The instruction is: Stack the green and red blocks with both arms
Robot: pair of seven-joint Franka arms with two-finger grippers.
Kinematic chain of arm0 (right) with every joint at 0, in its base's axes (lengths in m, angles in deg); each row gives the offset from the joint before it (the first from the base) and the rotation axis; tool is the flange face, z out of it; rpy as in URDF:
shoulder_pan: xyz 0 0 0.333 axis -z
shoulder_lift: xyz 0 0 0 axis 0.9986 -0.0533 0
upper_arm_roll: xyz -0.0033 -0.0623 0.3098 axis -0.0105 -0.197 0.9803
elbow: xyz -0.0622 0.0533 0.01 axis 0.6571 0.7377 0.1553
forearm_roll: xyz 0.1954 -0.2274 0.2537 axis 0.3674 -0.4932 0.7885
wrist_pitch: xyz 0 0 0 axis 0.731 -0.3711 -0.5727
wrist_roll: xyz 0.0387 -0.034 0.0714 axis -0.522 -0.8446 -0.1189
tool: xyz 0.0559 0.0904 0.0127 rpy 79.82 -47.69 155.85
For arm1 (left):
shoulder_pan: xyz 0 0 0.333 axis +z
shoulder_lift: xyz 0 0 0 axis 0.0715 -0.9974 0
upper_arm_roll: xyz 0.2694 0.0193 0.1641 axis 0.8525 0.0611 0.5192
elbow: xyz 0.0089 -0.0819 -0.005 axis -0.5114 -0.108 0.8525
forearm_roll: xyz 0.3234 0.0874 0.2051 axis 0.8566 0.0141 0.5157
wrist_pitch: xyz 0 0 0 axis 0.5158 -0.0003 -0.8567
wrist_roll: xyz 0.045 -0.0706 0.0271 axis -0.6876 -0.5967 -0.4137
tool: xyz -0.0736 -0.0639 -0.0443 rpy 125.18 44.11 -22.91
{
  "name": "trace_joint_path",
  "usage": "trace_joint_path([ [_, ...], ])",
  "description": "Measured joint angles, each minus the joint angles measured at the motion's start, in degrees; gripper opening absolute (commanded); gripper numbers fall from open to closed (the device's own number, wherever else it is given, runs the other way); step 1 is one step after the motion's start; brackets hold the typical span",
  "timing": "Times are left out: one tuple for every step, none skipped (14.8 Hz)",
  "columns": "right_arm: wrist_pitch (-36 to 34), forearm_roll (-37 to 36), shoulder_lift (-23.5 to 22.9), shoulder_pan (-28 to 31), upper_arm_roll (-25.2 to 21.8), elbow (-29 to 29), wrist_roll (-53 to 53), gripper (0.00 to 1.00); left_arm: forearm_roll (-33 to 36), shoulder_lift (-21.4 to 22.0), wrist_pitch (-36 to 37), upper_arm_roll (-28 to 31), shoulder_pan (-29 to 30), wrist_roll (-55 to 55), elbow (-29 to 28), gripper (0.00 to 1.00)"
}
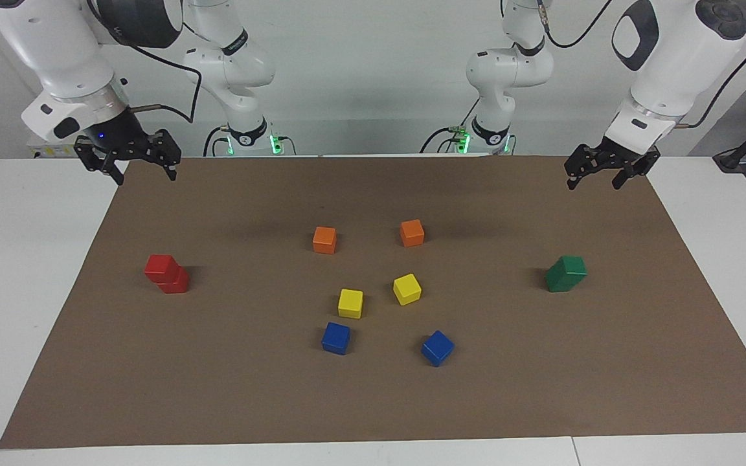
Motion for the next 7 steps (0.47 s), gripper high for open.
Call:
trace_joint_path([
  [0.0, 0.0, 0.0, 0.0, 0.0, 0.0, 0.0, 1.0, 0.0, 0.0, 0.0, 0.0, 0.0, 0.0, 0.0, 1.0],
  [0.0, 0.0, 0.0, 0.0, 0.0, 0.0, 0.0, 1.0, 0.0, 0.0, 0.0, 0.0, 0.0, 0.0, 0.0, 1.0],
  [0.0, -0.1, 0.0, 0.0, 0.0, 0.0, 0.0, 1.0, 0.0, 0.0, 0.0, 0.0, 0.0, 0.0, 0.0, 1.0],
  [0.0, -0.2, 0.0, 0.0, 0.0, 0.0, 0.0, 1.0, 0.0, 0.0, 0.0, 0.0, 0.0, 0.0, 0.0, 1.0],
  [0.0, -0.4, 0.0, 0.0, 0.0, 0.0, 0.0, 1.0, 0.0, 0.0, 0.0, 0.0, 0.0, 0.0, 0.0, 1.0],
  [0.0, -0.6, 0.0, 0.0, 0.0, 0.0, 0.0, 1.0, 0.0, 0.0, 0.0, 0.0, 0.0, 0.0, 0.0, 1.0],
  [0.0, -0.6, 0.0, 0.0, 0.0, 0.0, 0.0, 1.0, 0.0, 0.0, 0.0, 0.0, 0.0, 0.0, 0.0, 1.0],
])
